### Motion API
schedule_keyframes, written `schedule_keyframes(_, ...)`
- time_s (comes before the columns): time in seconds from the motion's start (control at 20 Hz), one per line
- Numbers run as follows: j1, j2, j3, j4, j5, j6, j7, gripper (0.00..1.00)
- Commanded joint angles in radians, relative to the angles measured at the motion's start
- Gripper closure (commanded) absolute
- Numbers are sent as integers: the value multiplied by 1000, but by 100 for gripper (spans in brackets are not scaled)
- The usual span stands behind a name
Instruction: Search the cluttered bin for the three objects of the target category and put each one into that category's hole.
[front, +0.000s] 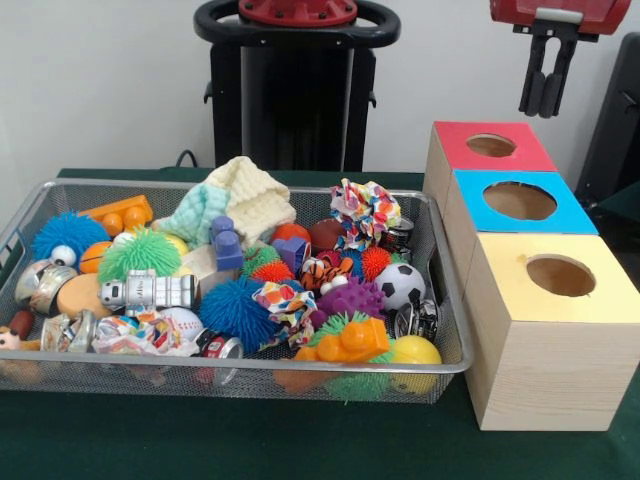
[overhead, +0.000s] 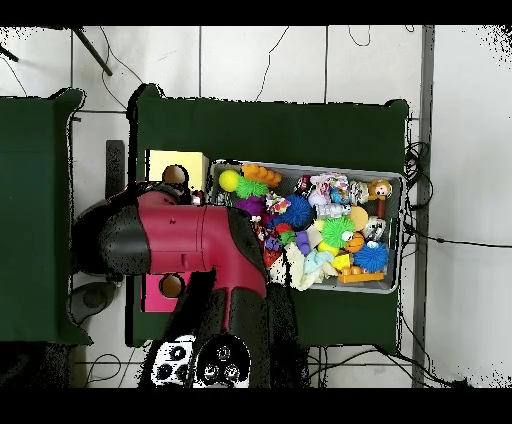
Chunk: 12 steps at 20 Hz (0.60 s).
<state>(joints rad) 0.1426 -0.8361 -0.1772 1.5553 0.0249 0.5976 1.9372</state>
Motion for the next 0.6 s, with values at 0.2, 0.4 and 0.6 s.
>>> schedule_keyframes(0.2, -33, 25, 24, 14, -30, 21, 91, 100)
schedule_keyframes(0.4, -32, 25, 23, 13, -31, 24, 90, 100)
schedule_keyframes(0.6, -31, 31, 21, 7, -31, 37, 91, 100)
